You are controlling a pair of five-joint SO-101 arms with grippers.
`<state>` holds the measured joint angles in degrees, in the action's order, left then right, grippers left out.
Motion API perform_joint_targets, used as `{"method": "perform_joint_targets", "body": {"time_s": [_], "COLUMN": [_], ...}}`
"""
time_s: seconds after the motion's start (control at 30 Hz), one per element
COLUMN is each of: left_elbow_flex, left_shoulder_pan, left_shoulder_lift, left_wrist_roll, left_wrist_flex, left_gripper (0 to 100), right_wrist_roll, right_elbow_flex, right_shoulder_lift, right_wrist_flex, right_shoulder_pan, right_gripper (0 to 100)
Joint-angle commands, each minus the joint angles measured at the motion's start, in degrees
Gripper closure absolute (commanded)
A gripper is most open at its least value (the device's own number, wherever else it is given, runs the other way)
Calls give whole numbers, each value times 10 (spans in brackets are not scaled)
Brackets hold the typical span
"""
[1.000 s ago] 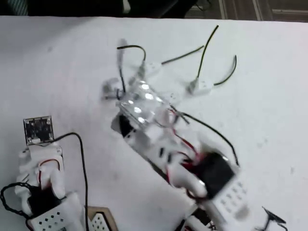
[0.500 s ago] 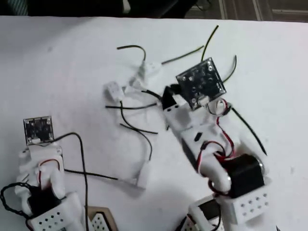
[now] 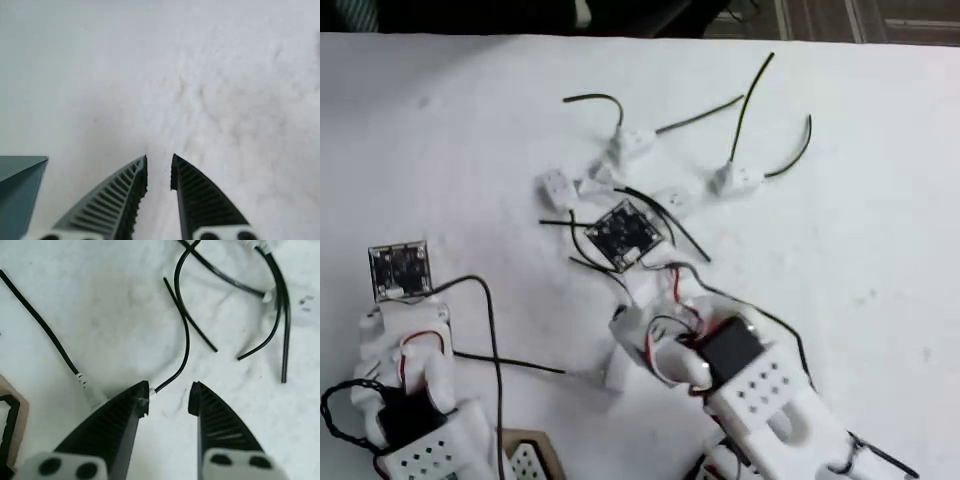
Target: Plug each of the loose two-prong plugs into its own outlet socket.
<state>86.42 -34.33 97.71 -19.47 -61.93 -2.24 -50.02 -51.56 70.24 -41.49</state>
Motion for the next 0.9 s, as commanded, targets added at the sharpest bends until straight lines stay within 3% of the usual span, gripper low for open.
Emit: {"method": "perform_joint_targets", "body": {"time_s": [0.0,0.17,0.37,0.63,0.87], "left_elbow_flex": [-4,-4,3,3,3], "left_shoulder_pan": [-3,-3,-3,-3,-3], "left_shoulder_lift": [4,4,4,4,4], "left_wrist_roll": [-4,-4,-4,-4,-4], "left_wrist_flex": [8,8,11,11,11], "left_gripper": [899,899,899,899,899], "right_wrist_roll": [56,142,180,229,234], "right_elbow_flex": [2,66,142,165,166], "right_shoulder_lift": [70,236,385,437,476], "right_wrist_flex": [-7,-4,-4,-7,-7], "right_shoulder_pan": [-7,-7,-14,-73,-78], "right_gripper": [861,810,804,804,804]}}
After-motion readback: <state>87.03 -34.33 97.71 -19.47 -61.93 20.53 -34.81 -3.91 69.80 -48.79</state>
